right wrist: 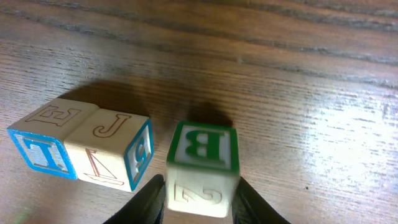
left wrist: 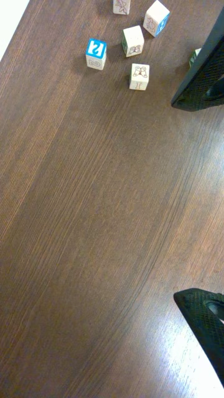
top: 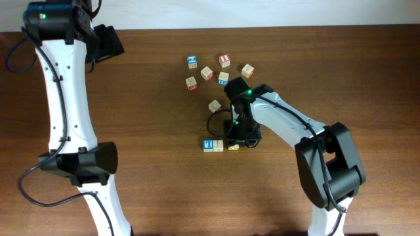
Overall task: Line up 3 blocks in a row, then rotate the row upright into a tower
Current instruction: 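Place the B block at the right end of the row and release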
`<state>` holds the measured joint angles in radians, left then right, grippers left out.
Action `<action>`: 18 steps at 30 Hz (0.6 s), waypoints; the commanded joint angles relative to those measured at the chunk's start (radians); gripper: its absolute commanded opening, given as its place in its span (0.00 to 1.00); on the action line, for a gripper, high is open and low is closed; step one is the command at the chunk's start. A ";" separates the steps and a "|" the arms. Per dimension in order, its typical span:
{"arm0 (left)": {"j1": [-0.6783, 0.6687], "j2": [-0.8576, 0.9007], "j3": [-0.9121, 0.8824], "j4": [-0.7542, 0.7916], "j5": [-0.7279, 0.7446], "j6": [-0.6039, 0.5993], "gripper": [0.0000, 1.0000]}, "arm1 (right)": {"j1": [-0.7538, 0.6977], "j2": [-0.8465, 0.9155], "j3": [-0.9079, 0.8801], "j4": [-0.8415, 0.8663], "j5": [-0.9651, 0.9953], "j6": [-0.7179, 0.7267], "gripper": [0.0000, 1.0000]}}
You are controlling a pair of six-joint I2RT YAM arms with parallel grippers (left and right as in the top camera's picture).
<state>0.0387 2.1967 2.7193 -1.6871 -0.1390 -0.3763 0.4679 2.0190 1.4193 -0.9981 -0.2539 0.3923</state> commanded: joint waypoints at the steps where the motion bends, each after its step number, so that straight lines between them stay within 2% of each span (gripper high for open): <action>1: 0.000 -0.019 0.011 -0.001 0.003 0.008 0.90 | -0.005 0.005 0.031 -0.015 -0.030 0.005 0.40; 5: 0.000 -0.019 0.011 -0.001 0.003 0.008 0.90 | -0.005 0.005 0.050 -0.024 -0.031 0.005 0.42; 8: 0.000 -0.019 0.011 -0.001 0.003 0.008 0.90 | -0.030 0.005 0.192 -0.162 0.005 0.005 0.42; 9: 0.000 -0.019 0.011 -0.001 0.003 0.008 0.90 | -0.045 0.005 0.235 -0.211 0.049 0.005 0.41; 10: 0.000 -0.019 0.011 -0.001 0.003 0.008 0.90 | -0.062 0.005 0.249 -0.233 0.088 0.013 0.34; 12: 0.000 -0.015 0.011 -0.001 0.003 0.008 0.93 | -0.070 0.010 0.207 -0.225 0.136 0.062 0.26; 18: 0.000 0.016 0.011 -0.001 0.003 0.008 0.93 | -0.029 0.021 0.067 -0.125 0.135 0.100 0.25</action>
<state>0.0387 2.1975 2.7193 -1.6871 -0.1387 -0.3763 0.4156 2.0342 1.5272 -1.1465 -0.1383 0.4599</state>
